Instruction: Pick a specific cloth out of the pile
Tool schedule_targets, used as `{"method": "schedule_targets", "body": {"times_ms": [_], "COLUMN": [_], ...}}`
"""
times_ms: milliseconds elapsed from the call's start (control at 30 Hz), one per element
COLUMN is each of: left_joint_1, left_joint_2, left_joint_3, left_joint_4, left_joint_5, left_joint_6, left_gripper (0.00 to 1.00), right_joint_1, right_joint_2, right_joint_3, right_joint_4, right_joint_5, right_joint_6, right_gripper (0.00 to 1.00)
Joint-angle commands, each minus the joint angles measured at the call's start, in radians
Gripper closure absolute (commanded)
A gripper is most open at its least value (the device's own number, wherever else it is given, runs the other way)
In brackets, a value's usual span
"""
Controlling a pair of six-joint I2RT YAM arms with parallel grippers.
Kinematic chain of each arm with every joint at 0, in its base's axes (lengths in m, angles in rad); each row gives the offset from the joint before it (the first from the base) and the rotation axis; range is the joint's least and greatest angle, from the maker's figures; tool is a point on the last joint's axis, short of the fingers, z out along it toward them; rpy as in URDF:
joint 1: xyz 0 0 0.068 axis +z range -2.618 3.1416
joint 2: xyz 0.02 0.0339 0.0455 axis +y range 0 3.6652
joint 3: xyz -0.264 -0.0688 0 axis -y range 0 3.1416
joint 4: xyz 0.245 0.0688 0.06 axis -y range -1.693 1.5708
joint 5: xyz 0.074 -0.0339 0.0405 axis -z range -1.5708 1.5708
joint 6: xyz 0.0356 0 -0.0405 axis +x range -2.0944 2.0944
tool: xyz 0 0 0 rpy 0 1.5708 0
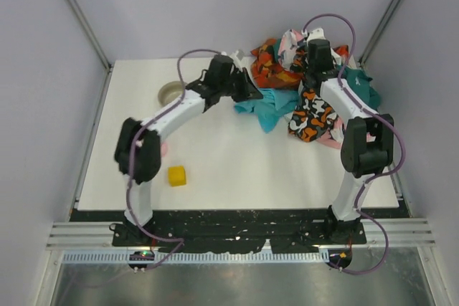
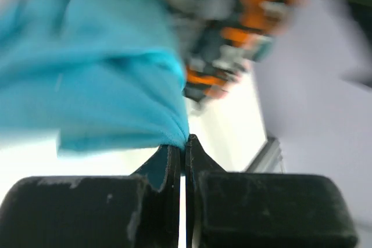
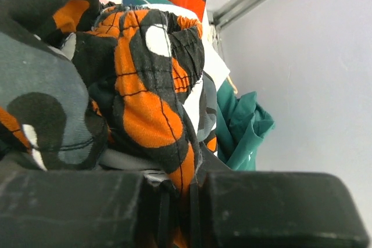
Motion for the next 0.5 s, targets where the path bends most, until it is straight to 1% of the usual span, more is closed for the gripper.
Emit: {"method": "schedule_targets", "body": {"times_ms": [0,100,200,333,467], "left_joint_1": [-0.038,-0.067,-0.118,-0.178,-0.21], "left_joint_2": [-0.497,-0.677,-0.807,-0.921,-0.984], "left_joint_3": [-0.101,-0.126,-0.125,-0.106,-0.117], "left_joint_4": [-0.001,-0.087,-0.157,-0.233,-0.263], "left_joint_5": [0.05,0.05,0.01,-0.019,-0.042], "left_joint_6": [0.243,0.313,0.389,0.447,0.452], "left_gripper": [1.0,1.0,1.0,1.0,1.0], "right_joint_1": [-0.006,-0.006,-0.006,-0.006,-0.006], "right_joint_2": [0.108,0.169,0.199,0.191,0.139], "right_joint_3": [0.063,0.092,0.098,0.072,0.023], "right_joint_4": [-0.073,-0.128,-0.174,-0.217,-0.209], "right_joint_5": [0.143,0.169,0.163,0.127,0.093], "right_joint_6": [0.125,0.189,0.248,0.312,0.332], "right_gripper": [0.95,0.95,0.95,0.95,0.94]}}
